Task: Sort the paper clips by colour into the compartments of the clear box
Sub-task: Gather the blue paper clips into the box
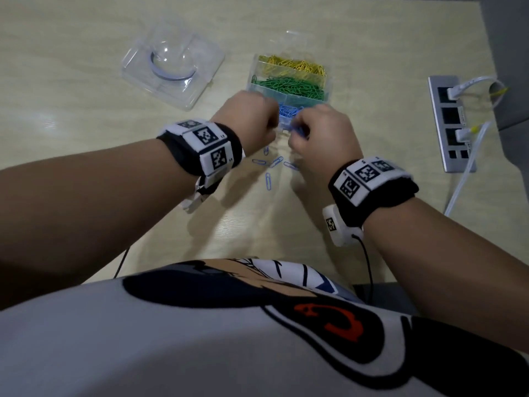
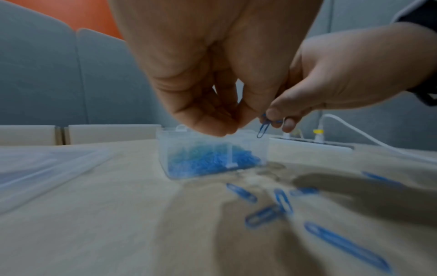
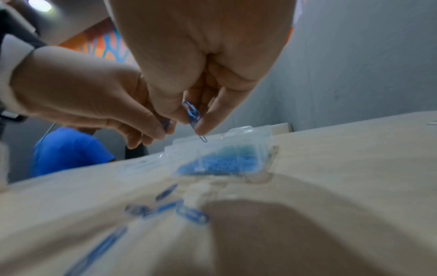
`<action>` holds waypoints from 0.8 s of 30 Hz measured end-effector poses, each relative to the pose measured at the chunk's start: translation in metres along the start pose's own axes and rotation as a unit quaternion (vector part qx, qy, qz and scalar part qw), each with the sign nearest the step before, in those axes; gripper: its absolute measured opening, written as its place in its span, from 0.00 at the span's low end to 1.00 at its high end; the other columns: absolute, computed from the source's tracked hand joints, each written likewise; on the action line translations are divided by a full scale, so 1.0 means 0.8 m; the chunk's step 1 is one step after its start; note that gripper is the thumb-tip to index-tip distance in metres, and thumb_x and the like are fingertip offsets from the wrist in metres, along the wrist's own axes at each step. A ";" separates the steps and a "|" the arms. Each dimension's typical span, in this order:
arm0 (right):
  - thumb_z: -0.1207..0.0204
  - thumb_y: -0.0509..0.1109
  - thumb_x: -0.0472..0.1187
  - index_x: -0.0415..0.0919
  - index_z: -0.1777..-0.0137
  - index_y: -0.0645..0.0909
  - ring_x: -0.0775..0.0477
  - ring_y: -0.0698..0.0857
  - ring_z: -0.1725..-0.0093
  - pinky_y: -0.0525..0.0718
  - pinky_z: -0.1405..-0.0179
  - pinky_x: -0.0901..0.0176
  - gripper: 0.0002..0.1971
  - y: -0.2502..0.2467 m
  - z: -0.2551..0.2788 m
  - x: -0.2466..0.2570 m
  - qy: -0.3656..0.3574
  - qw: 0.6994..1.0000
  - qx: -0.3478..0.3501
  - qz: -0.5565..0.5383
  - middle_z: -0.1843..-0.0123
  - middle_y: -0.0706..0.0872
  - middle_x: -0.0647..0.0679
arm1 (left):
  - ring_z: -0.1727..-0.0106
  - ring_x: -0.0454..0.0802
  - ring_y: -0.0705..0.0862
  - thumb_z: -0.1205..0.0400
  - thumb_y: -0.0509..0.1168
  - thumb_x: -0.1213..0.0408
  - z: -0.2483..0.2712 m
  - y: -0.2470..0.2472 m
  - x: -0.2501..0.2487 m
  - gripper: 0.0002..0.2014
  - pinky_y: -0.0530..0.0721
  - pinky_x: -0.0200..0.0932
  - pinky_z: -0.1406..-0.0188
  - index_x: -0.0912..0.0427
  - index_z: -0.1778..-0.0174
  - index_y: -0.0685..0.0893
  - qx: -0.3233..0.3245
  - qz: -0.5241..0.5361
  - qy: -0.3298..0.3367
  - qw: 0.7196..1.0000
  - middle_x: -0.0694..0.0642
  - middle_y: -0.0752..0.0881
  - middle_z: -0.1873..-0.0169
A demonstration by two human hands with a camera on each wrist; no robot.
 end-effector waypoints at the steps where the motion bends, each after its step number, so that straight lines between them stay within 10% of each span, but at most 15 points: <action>1: 0.26 0.67 0.39 0.41 0.50 0.86 0.46 0.81 0.52 0.72 0.53 0.63 0.08 -0.011 -0.006 0.001 0.005 0.999 -0.035 -0.028 0.52 0.83 0.44 | 0.48 0.60 0.83 0.23 0.62 0.65 -0.005 -0.012 0.002 0.12 0.77 0.48 0.48 0.56 0.48 0.87 -0.029 0.020 -0.008 0.999 0.59 0.87 0.50; 9: 0.17 0.59 0.40 0.40 0.31 0.79 0.39 0.79 0.36 0.76 0.37 0.50 0.17 -0.010 -0.036 0.000 0.009 0.997 0.029 0.070 0.35 0.82 0.40 | 0.36 0.56 0.81 0.22 0.64 0.68 -0.035 -0.027 0.024 0.21 0.77 0.48 0.37 0.54 0.31 0.81 0.004 -0.013 -0.037 0.999 0.55 0.85 0.38; 15: 0.21 0.62 0.37 0.41 0.42 0.83 0.43 0.80 0.43 0.74 0.43 0.56 0.12 -0.007 -0.006 -0.005 0.008 1.000 -0.006 0.013 0.43 0.81 0.42 | 0.48 0.58 0.82 0.24 0.66 0.63 0.003 0.002 0.028 0.17 0.79 0.49 0.51 0.53 0.38 0.80 0.019 -0.002 -0.032 0.999 0.56 0.85 0.49; 24: 0.23 0.66 0.45 0.37 0.31 0.74 0.36 0.76 0.36 0.76 0.33 0.46 0.22 0.080 0.038 -0.004 0.022 0.982 0.183 0.050 0.37 0.72 0.38 | 0.47 0.58 0.82 0.22 0.64 0.60 0.023 0.040 0.016 0.12 0.79 0.48 0.54 0.54 0.43 0.80 0.052 -0.026 0.017 0.998 0.56 0.83 0.46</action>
Point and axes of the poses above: each hand's wrist, its own z-axis away from the middle knuckle, its own y-axis out of the palm, x = y × z, the point moved 7 cm from there along -z, towards the middle knuckle
